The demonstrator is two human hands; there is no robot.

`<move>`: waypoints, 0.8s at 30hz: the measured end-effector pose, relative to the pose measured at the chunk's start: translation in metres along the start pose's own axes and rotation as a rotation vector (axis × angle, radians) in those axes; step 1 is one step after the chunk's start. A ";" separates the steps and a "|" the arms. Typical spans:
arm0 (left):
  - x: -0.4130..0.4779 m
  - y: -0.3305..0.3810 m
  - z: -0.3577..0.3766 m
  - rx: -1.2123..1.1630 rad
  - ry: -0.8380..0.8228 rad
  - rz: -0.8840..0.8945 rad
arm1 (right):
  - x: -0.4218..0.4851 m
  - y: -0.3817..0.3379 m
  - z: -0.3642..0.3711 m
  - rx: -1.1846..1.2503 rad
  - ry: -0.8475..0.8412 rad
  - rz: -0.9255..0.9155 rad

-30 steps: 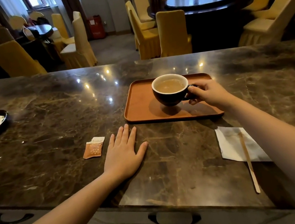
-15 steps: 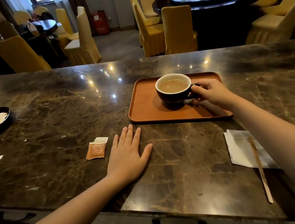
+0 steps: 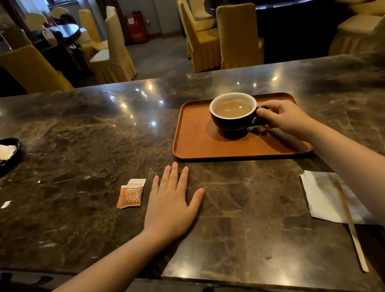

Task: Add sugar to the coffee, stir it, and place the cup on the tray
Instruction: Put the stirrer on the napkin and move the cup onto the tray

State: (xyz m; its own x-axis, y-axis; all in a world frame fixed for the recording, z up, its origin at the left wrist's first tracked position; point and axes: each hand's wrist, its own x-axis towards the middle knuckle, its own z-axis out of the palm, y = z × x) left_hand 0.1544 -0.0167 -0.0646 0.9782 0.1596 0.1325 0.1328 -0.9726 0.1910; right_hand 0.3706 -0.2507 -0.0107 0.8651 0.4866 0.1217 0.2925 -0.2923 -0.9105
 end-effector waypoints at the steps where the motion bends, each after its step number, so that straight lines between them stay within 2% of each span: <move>1: 0.000 0.000 0.000 0.001 0.001 0.000 | 0.001 0.001 0.000 0.000 0.000 0.002; 16: 0.002 -0.004 0.005 0.005 0.011 -0.005 | 0.001 0.001 -0.001 0.013 0.017 0.011; 24: 0.002 -0.002 0.003 0.001 0.007 -0.008 | 0.004 0.001 -0.006 -0.051 -0.040 -0.004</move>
State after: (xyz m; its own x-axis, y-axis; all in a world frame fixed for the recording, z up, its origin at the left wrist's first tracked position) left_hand 0.1567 -0.0149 -0.0679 0.9761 0.1684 0.1376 0.1406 -0.9714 0.1912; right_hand 0.3768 -0.2541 -0.0091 0.8471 0.5203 0.1084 0.3171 -0.3310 -0.8888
